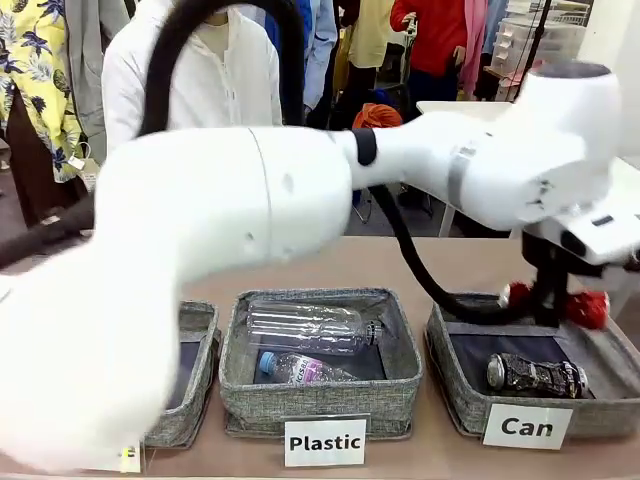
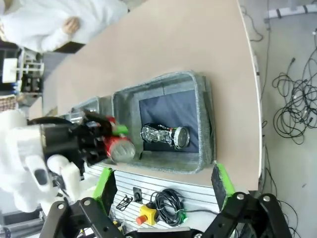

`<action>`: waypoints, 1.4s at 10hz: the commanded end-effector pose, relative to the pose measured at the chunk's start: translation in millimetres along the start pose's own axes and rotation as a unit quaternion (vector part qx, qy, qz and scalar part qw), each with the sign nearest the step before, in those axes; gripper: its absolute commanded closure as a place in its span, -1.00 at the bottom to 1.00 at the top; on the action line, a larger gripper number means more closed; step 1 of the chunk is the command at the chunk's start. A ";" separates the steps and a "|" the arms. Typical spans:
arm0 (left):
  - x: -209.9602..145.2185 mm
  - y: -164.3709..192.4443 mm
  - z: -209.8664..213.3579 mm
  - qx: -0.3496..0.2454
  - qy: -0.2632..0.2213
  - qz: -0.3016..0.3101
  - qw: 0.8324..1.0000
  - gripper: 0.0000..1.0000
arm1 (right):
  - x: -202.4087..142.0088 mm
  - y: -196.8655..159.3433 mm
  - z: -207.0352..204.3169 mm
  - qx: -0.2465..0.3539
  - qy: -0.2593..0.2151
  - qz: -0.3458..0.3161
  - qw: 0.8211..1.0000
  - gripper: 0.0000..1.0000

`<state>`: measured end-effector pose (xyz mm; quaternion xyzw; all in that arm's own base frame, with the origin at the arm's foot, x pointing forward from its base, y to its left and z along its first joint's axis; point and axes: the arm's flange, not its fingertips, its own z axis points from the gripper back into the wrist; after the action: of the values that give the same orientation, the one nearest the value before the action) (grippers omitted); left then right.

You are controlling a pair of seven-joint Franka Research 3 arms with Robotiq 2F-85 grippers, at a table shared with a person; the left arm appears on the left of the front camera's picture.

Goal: Sort the can waste into the basket.
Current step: Pick up the can waste from the table and place it in the right Fabric basket.

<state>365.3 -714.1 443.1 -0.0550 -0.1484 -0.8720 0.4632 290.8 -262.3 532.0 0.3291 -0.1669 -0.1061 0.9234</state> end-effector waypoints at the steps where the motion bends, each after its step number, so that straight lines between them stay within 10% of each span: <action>1: 34.1 53.8 -7.2 -0.037 0.043 -0.039 0.998 0.57 | 3.6 6.9 1.8 -0.005 0.003 0.006 1.000 -1.00; 5: 39.3 57.5 -19.4 0.005 0.092 -0.035 0.995 0.40 | 3.6 6.9 1.8 -0.005 0.003 0.006 1.000 -1.00; 6: 37.3 58.1 -19.7 0.011 0.099 -0.038 0.994 -0.59 | 3.6 6.9 1.8 -0.005 0.003 0.006 1.000 -1.00; 8: 32.8 58.6 -18.0 0.014 0.092 -0.033 0.995 -1.00 | 3.6 6.9 1.8 -0.005 0.003 0.006 1.000 -1.00; 14: -2.2 57.0 16.0 -0.021 0.026 -0.001 0.999 -1.00 | 3.6 6.9 1.8 -0.005 0.003 0.006 1.000 -1.00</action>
<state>386.9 -705.7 448.0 -0.0096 -0.1331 -0.8735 0.4681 293.0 -260.0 535.4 0.3265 -0.1678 -0.1016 0.9246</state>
